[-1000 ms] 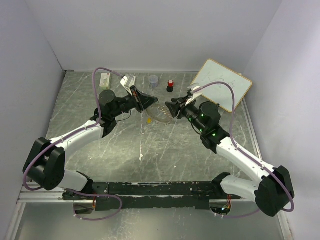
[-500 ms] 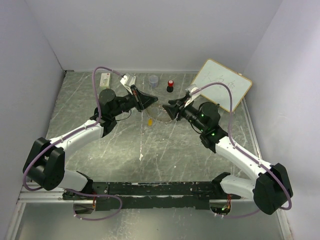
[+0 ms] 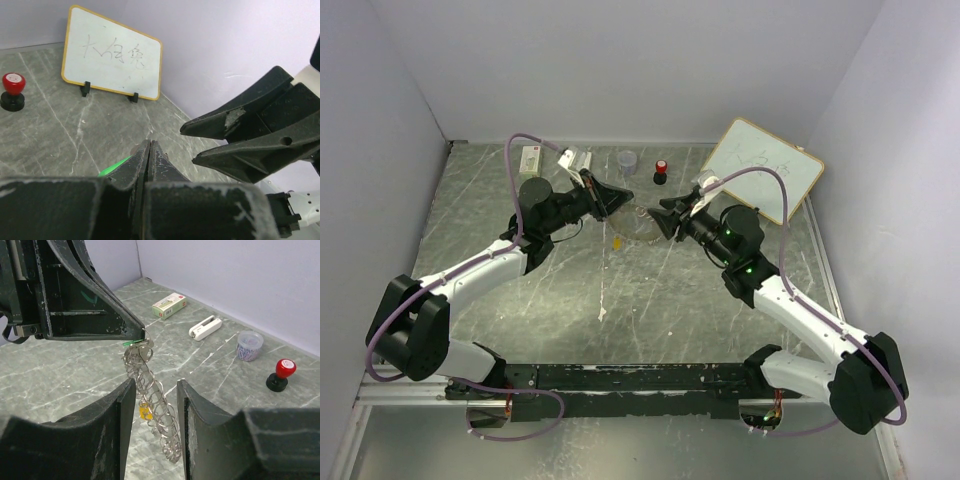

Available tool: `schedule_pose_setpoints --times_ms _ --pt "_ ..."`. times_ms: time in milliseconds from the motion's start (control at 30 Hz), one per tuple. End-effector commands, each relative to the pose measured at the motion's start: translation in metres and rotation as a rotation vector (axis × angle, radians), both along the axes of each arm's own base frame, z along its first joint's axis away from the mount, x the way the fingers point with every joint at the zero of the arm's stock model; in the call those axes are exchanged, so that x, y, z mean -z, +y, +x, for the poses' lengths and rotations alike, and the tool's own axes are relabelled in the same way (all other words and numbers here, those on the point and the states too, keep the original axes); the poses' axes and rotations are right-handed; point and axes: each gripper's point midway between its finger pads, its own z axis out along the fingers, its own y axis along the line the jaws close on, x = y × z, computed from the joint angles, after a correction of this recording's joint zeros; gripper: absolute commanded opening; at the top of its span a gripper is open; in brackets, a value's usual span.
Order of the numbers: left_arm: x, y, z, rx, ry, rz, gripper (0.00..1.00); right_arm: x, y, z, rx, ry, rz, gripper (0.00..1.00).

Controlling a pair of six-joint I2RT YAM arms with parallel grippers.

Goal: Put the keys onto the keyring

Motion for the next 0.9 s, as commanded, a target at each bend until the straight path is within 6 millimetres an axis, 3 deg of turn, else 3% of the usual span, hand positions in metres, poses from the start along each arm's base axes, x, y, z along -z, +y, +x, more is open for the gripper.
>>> schedule_pose_setpoints --times_ms 0,500,867 --pt "-0.035 0.001 0.005 -0.05 -0.049 -0.061 0.07 -0.009 -0.002 -0.003 0.011 -0.044 -0.013 0.38" --pt "-0.032 -0.002 0.008 -0.114 0.008 -0.051 0.07 0.001 0.027 0.001 -0.021 -0.047 -0.095 0.34" --pt "-0.033 -0.004 0.006 -0.14 0.023 -0.04 0.07 0.009 0.034 0.008 0.027 -0.057 -0.143 0.31"
